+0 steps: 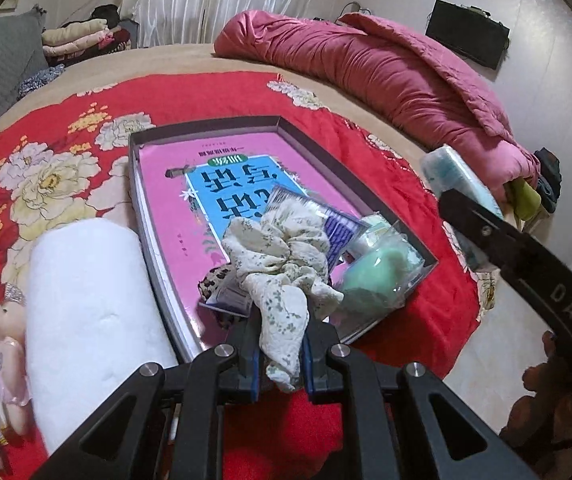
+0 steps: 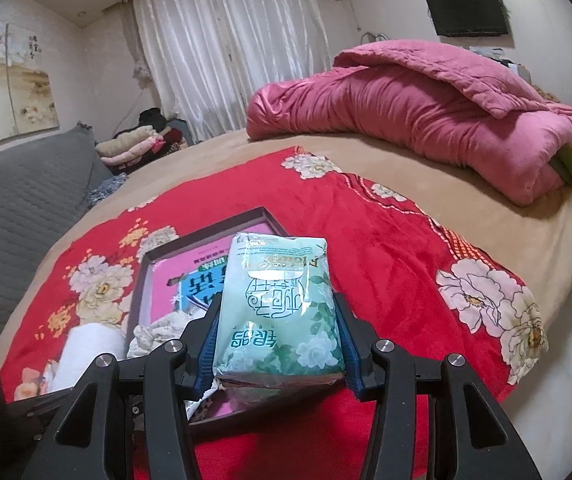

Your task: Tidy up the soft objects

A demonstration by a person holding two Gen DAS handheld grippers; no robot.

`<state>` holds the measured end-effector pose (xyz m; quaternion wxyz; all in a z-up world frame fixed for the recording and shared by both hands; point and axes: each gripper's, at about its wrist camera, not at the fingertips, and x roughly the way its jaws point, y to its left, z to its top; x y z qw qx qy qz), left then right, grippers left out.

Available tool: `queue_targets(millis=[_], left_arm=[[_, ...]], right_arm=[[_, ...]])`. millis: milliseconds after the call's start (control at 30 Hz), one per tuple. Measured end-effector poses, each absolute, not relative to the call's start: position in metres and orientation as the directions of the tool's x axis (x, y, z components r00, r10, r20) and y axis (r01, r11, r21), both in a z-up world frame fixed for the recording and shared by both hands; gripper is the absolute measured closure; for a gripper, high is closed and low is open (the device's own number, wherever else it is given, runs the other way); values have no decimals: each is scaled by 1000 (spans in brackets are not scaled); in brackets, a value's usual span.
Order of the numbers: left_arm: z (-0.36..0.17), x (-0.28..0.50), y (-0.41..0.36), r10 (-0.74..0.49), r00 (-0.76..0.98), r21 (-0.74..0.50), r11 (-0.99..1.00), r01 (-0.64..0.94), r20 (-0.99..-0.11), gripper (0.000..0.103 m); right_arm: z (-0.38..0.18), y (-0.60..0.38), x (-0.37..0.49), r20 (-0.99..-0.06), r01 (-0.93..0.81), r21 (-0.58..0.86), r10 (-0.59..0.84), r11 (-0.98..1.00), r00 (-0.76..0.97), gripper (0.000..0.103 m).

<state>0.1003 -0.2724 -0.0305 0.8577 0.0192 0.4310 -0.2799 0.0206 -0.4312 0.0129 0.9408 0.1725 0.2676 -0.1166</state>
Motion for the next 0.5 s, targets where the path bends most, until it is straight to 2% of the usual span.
queue_targets(millis=[500], left_arm=[[-37, 122, -281, -457, 476, -215, 852, 478, -751, 88]], right_arm=[[-2, -435, 32, -577, 320, 204, -151, 925, 803, 51]])
